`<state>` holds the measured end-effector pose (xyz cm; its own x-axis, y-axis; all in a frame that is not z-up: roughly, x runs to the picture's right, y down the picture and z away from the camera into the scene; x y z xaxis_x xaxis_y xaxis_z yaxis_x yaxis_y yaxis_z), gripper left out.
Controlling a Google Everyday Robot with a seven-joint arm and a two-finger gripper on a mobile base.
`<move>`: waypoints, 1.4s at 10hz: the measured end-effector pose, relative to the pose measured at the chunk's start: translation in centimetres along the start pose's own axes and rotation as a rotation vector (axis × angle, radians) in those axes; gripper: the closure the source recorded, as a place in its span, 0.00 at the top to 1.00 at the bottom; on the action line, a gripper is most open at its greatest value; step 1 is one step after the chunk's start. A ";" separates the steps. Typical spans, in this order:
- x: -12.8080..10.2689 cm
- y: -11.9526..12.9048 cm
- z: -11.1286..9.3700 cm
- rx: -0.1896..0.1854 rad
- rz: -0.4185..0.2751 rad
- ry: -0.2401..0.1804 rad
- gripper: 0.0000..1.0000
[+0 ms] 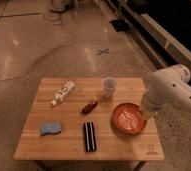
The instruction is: Push the eraser across the table
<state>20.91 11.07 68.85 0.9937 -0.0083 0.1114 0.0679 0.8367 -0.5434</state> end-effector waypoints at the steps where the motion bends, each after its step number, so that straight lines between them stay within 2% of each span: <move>1: -2.1 -0.2 0.7 -0.002 -0.048 -0.006 0.10; 2: -3.8 -0.5 1.5 -0.005 -0.090 -0.004 0.02; 3: -5.2 -0.7 2.3 -0.009 -0.120 0.001 0.00; 7: -12.8 -1.6 5.6 -0.038 -0.251 0.010 0.00; 10: -17.7 -1.4 7.4 -0.055 -0.333 0.016 0.00; 14: -20.8 -2.3 10.8 -0.092 -0.371 0.027 0.00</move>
<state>-0.87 15.20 76.82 0.9020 -0.3166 0.2936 0.4299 0.7217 -0.5425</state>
